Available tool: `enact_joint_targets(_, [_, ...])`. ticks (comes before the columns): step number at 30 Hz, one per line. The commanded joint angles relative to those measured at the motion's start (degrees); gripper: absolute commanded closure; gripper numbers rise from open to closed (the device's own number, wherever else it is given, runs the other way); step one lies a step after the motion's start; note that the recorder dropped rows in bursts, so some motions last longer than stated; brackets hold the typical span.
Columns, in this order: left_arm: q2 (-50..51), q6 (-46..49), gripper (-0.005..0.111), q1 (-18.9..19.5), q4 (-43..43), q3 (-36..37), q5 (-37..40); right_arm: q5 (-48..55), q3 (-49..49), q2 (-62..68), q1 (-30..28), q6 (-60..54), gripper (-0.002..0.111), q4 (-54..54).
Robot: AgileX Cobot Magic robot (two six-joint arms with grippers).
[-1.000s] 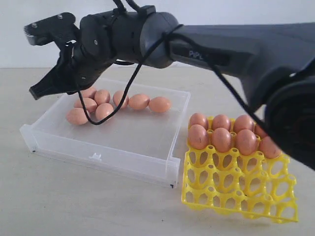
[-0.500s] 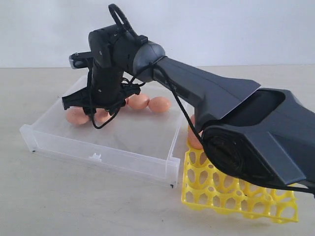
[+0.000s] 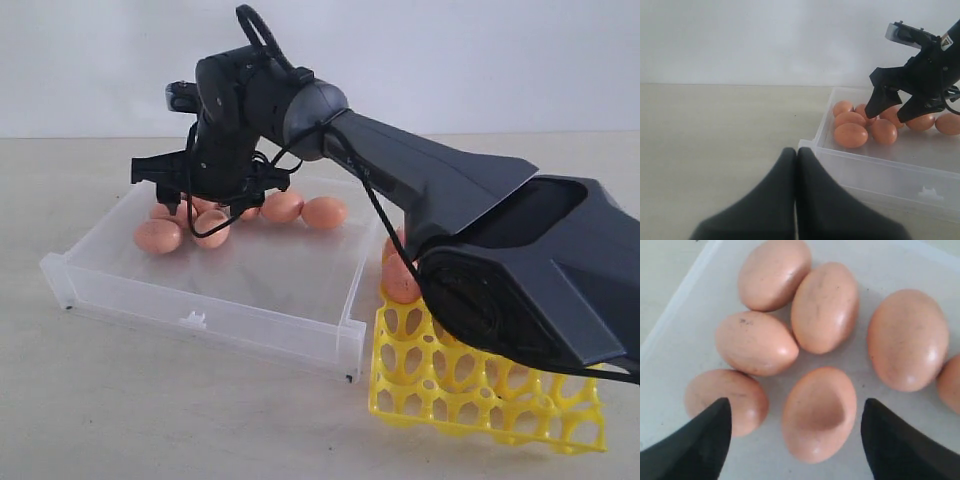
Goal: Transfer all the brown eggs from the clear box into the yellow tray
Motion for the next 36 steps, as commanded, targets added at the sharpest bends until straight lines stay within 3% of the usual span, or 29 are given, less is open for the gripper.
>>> enact_joint_targets(1, [-0.17,0.03,0.111,-0.25,-0.31,-0.15,0.0,-0.35,-0.49,-0.01,-1.46,1.2,0.04,-0.63])
enact_joint_targets(12, [-0.17,0.03,0.111,-0.25,-0.31,-0.15,0.0,-0.46,-0.49,4.67,-1.48,1.64,0.044,0.43])
enact_joint_targets(14, [-0.17,0.03,0.111,-0.25,-0.31,-0.15,0.0,-0.56,-0.49,4.66,-1.48,1.64,0.058,1.17])
enact_joint_targets(18, [-0.17,0.03,0.111,-0.25,-0.31,-0.15,0.0,-1.39,-0.49,4.05,-1.48,0.88,0.109,1.17])
enact_joint_targets(28, [-0.17,0.03,0.111,-0.25,-0.31,-0.15,0.0,4.42,-0.49,-2.49,-0.55,-3.51,0.107,-0.52])
enact_joint_targets(32, [-0.17,0.03,0.111,-0.25,-0.31,-0.15,0.0,9.63,-0.49,-5.59,3.51,-12.86,0.107,-15.34])
enact_joint_targets(34, [-0.17,0.03,0.111,-0.25,-0.31,-0.15,0.0,10.38,-0.49,-6.63,6.45,-11.85,0.107,-24.42])
enact_joint_targets(36, [-0.17,0.03,0.111,-0.25,-0.31,-0.15,0.0,8.58,-0.49,-7.75,8.43,-11.46,0.109,-26.03])
